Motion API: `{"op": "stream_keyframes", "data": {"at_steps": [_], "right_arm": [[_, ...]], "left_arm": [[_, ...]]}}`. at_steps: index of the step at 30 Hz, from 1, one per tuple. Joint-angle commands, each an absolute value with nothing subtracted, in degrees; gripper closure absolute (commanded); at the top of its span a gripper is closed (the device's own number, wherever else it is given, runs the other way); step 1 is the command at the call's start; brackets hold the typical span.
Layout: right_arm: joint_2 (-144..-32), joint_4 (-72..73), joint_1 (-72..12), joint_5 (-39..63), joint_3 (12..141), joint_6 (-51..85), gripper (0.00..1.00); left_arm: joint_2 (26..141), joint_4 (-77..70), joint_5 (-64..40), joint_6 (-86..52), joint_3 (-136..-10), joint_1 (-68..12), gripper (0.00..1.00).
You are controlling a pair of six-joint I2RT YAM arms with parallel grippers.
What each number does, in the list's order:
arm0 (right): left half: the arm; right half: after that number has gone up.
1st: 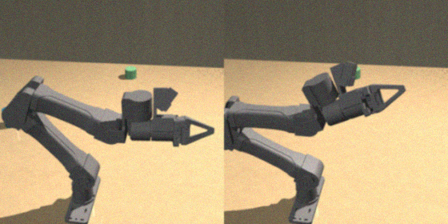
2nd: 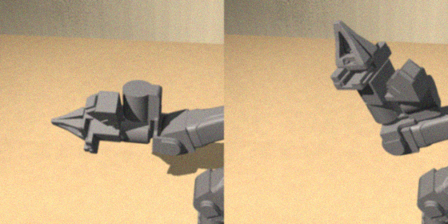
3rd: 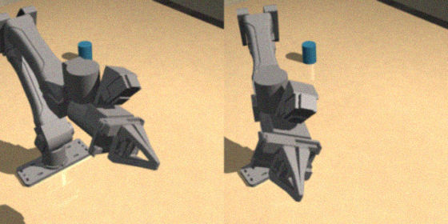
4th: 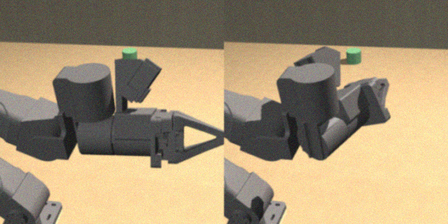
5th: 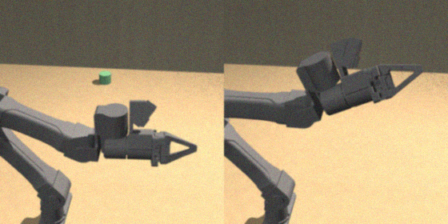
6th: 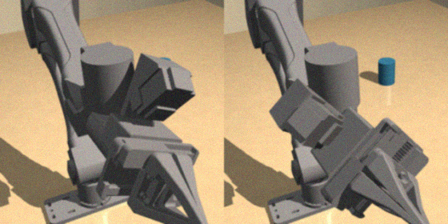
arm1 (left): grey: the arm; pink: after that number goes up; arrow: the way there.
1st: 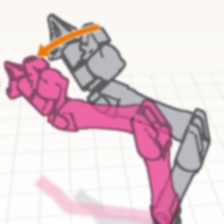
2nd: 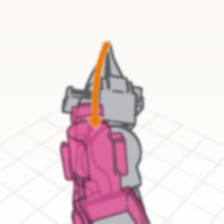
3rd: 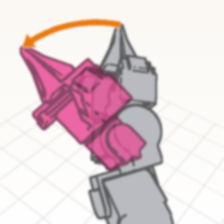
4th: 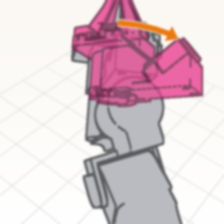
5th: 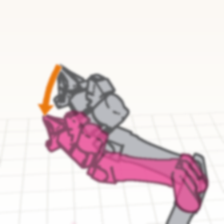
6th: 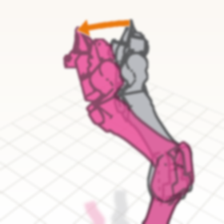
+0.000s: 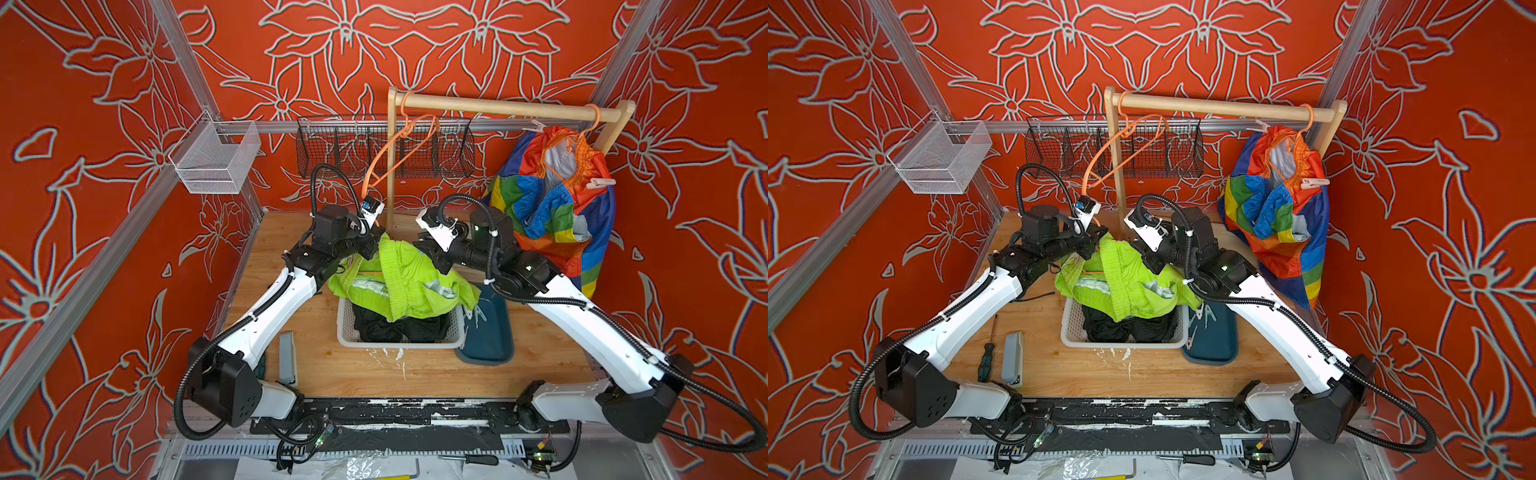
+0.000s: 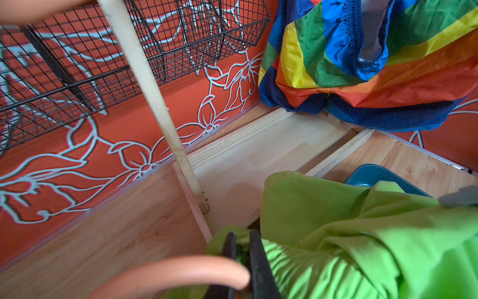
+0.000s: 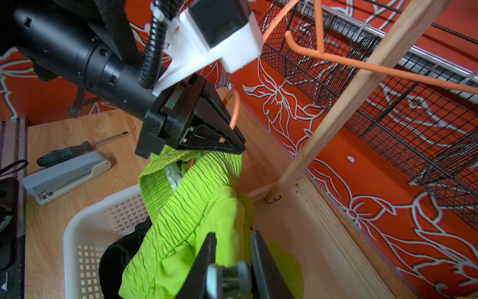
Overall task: Remove the clothespins securing shorts to the hanger
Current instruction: Remove the clothespin from the hanger, then place the clothespin in the storage box.
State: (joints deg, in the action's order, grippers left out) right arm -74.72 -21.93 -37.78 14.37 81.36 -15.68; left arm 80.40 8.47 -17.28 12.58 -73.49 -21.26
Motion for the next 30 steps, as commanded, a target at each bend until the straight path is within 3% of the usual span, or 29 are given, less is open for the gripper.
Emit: {"op": "stream_keyframes", "data": {"at_steps": [1, 12, 17, 30], "right_arm": [[-73.4, -16.8, -37.3, 16.6, 84.4, -13.4, 0.81], [-73.2, -17.0, -35.9, 16.5, 87.0, -12.2, 0.83], [-72.0, -19.9, -35.0, 11.3, 86.8, -14.0, 0.83], [-57.4, -15.1, -20.4, -8.1, 55.3, 2.5, 0.81]], "left_arm": [[80.8, 10.1, -18.5, 13.0, -73.8, -21.4, 1.0], [81.0, 10.2, -18.4, 13.1, -73.9, -21.4, 1.0], [80.5, 10.2, -18.0, 13.3, -73.7, -21.4, 1.0], [78.6, 10.0, -16.9, 13.9, -73.5, -21.4, 1.0]]}}
